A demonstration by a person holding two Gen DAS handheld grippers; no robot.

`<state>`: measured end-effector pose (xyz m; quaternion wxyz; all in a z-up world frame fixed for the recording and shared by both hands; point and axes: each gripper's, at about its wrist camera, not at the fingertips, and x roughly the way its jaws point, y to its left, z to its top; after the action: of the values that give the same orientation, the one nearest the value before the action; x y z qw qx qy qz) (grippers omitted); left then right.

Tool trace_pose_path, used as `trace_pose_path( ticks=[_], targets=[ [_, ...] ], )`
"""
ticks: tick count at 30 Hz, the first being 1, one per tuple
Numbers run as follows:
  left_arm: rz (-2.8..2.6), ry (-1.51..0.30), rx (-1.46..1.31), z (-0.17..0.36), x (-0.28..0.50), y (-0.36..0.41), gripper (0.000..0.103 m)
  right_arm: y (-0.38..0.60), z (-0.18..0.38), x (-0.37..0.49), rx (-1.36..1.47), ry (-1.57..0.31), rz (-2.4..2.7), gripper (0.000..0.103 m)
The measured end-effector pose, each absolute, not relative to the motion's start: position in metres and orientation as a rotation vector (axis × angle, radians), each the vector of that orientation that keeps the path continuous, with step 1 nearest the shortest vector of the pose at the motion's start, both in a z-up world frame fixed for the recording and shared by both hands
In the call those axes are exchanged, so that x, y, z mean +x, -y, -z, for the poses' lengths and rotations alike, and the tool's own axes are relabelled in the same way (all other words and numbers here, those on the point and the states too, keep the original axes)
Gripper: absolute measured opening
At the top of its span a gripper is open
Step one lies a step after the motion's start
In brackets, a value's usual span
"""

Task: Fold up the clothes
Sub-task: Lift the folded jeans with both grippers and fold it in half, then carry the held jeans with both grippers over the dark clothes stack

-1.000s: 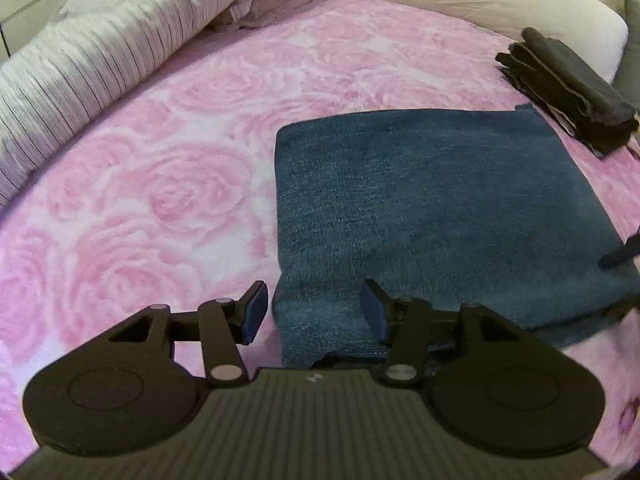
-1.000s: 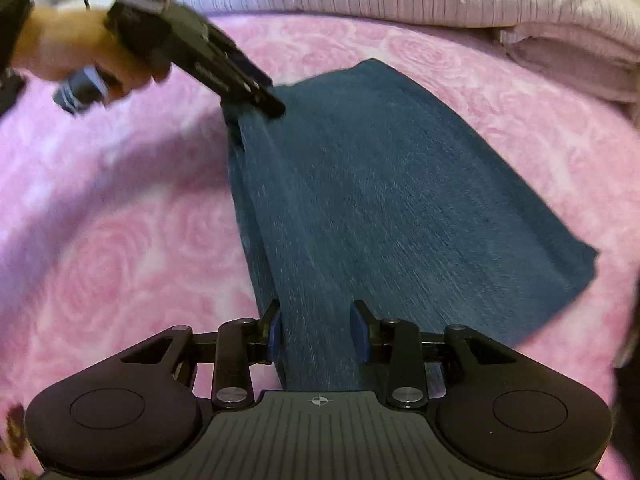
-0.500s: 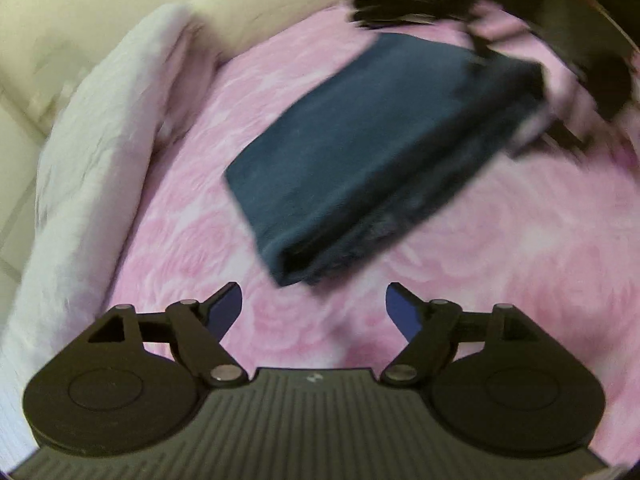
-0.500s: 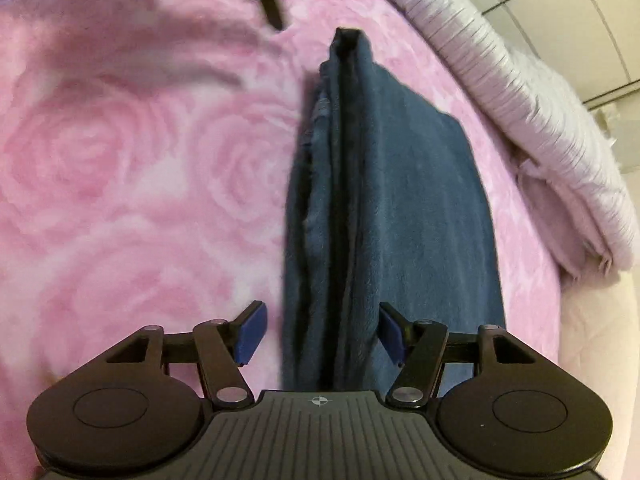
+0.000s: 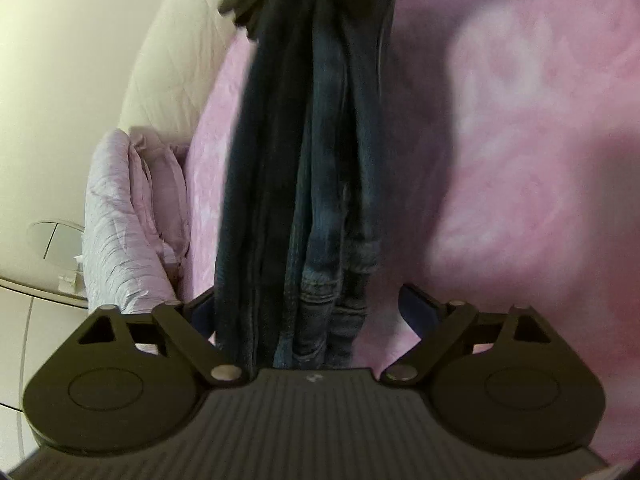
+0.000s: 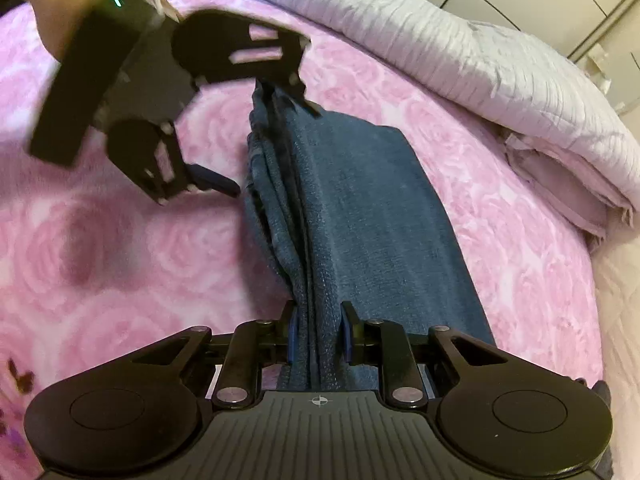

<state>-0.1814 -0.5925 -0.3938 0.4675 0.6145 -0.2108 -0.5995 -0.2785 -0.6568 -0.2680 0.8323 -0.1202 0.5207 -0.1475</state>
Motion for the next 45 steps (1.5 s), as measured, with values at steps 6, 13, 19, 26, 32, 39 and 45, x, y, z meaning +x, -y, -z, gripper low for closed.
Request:
trace_pose_path(
  ticks=[6,13,19,26,32,39,45],
  targets=[
    [1.584,0.269,1.479,0.377,-0.173,0.622,0.054,0.632,0.287,-0.286,-0.339,-1.088,0.332,0.025],
    [1.661,0.164,1.426,0.360,-0.162,0.629,0.052,0.595,0.335,-0.284,-0.536,-1.109,0.393,0.063],
    [1.658,0.215,1.466,0.366,-0.168,0.625,0.059,0.643,0.328,-0.294,-0.425,-1.130,0.419,0.030],
    [1.631,0.298,1.582,0.360,-0.184,0.626,0.044,0.661,0.280,-0.299,-0.367,-1.141,0.343,0.022],
    [1.678,0.197,1.571,0.287,-0.188,0.627,0.042,0.671,0.216,-0.305,-0.338,-1.150,0.311,0.021],
    [1.739,0.145,1.537,0.211,-0.206,0.605,0.041,0.656,0.140,-0.324,-0.362,-1.176,0.258,0.019],
    [1.767,0.152,1.533,0.169,-0.229,0.573,0.041,0.623,0.097,-0.346,-0.353,-1.182,0.257,0.019]
  ],
)
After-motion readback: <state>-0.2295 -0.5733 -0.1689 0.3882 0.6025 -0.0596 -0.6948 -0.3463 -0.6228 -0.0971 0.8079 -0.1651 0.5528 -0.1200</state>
